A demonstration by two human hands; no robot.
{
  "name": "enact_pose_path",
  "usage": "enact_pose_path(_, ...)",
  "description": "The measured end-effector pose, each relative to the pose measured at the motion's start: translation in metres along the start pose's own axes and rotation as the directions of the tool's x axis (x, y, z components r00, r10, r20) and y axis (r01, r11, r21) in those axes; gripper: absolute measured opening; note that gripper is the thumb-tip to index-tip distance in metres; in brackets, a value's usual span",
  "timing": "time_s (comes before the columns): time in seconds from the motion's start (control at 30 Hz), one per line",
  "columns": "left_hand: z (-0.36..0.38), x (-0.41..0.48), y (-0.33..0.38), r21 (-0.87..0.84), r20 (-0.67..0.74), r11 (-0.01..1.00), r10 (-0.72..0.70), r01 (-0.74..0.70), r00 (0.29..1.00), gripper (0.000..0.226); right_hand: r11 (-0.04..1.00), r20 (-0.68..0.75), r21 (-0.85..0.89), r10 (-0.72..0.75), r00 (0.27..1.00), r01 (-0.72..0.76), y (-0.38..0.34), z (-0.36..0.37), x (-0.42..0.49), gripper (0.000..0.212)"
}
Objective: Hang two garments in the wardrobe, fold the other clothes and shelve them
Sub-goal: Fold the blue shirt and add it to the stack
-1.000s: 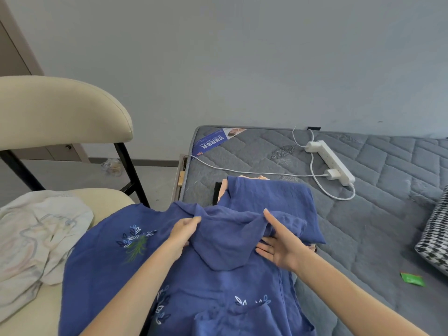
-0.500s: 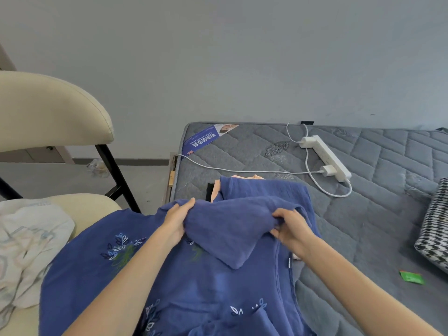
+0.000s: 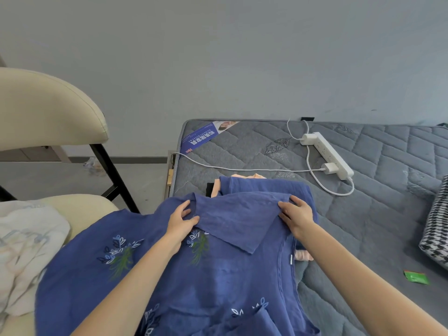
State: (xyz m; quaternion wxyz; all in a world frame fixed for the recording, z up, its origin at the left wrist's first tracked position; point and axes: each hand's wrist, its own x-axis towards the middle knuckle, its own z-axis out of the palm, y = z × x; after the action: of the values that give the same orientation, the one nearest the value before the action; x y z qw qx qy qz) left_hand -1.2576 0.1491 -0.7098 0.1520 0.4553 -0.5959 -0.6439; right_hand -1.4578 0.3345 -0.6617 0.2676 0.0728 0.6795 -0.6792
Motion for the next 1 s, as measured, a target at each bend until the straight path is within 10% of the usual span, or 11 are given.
enact_pose_path(0.23,0.007,-0.039,0.003,0.297,-0.166,0.932,0.267,-0.21,0.949,0.043,0.924,-0.025,-0.33,-0.211,0.977,0.191,0.007,-0.015,-0.015,0.043)
enact_pose_path(0.43,0.037,-0.094,0.009,0.339,0.025,0.85,0.421,-0.404,0.907,0.032,0.868,-0.073,-0.422,-0.322,0.944,0.263,0.009,-0.042,-0.031,0.037)
enact_pose_path(0.7,0.079,-0.158,-0.013,0.35,0.171,0.825,0.41,-0.444,0.896,0.023,0.907,0.108,-0.382,-0.147,0.983,0.177,0.01,-0.063,-0.037,0.055)
enact_pose_path(1.0,0.112,-0.218,-0.064,0.525,0.392,0.75,0.207,-0.403,0.896,0.031,0.865,0.211,-0.466,-0.095,0.973,0.186,0.004,-0.053,-0.043,0.029)
